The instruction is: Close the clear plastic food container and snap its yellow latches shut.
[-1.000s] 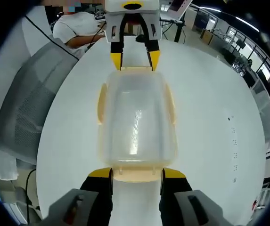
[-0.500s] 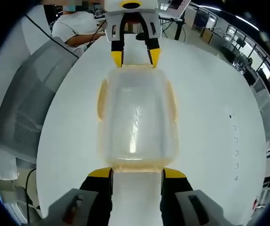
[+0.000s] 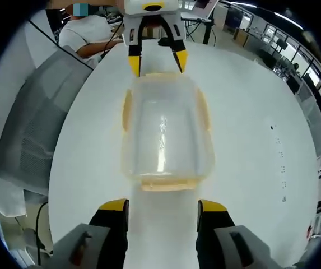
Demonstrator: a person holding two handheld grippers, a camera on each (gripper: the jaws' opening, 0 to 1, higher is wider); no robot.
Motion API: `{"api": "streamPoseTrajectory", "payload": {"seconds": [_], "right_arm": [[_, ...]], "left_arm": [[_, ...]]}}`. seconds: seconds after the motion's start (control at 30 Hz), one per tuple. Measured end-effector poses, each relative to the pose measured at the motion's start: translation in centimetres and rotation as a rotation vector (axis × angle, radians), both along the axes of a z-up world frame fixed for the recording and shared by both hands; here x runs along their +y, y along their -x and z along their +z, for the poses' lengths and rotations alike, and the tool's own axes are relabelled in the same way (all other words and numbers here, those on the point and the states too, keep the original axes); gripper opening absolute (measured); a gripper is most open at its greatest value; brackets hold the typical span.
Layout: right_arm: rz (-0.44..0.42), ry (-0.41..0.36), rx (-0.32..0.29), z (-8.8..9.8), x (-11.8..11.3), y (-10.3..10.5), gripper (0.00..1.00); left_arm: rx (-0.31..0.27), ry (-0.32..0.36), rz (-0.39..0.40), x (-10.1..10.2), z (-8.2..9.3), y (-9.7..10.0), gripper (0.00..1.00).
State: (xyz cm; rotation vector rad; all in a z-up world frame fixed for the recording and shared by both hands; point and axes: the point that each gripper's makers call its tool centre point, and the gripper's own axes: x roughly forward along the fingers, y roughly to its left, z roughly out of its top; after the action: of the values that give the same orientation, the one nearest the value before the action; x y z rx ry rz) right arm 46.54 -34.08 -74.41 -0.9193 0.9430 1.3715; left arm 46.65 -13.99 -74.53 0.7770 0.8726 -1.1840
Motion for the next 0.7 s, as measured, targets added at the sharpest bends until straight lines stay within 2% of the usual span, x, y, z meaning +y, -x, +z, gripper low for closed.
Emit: {"api": "streamPoseTrajectory", "payload": {"seconds": [0.07, 0.13, 0.17, 0.2, 0.23, 0.33, 0.43, 0.53, 0.6, 0.7], "right_arm": [[-0.069, -0.023, 0.024, 0.5, 0.1, 0.2, 0.46], [-0.116, -0.026, 0.013, 0.7, 0.0, -0.3, 0.45], [-0.151, -0.040, 0.031, 0.9, 0.2, -0.2, 0.46], [-0.178, -0.047, 0.044, 1.0, 0.4, -0.1, 0.46], [-0.206, -0.057, 0.048, 1.1, 0.5, -0.2, 0.45], [-0.251, -0.078, 0.073, 1.3, 0.9, -0.1, 0.44], [-0.320, -0.122, 0.097, 1.9, 1.6, -0.4, 0.45], [-0.363, -0.126, 0.101, 2.1, 1.8, -0.7, 0.44], [-0.412, -0.152, 0.139, 2.3, 2.2, -0.5, 0.43], [-0.434, -0.168, 0.123, 2.4, 2.4, -0.9, 0.44]], "left_arm": [[0.007, 0.030, 0.047, -0.2, 0.6, -0.1, 0.49], [-0.002, 0.005, 0.070, 0.2, 0.7, -0.4, 0.48], [0.013, 0.013, 0.096, 0.2, 0.7, -0.4, 0.49], [0.051, 0.037, 0.138, 0.0, 0.8, -0.1, 0.50], [0.058, 0.034, 0.150, 0.1, 0.8, -0.2, 0.49], [0.048, 0.023, 0.188, 0.4, 0.9, -0.5, 0.48], [0.054, 0.052, 0.255, 0.1, 1.3, -0.9, 0.47], [0.060, 0.067, 0.290, 0.0, 1.5, -1.0, 0.47], [0.065, 0.068, 0.315, 0.0, 1.5, -1.0, 0.45], [0.075, 0.095, 0.361, -0.2, 1.8, -1.2, 0.45]]}}
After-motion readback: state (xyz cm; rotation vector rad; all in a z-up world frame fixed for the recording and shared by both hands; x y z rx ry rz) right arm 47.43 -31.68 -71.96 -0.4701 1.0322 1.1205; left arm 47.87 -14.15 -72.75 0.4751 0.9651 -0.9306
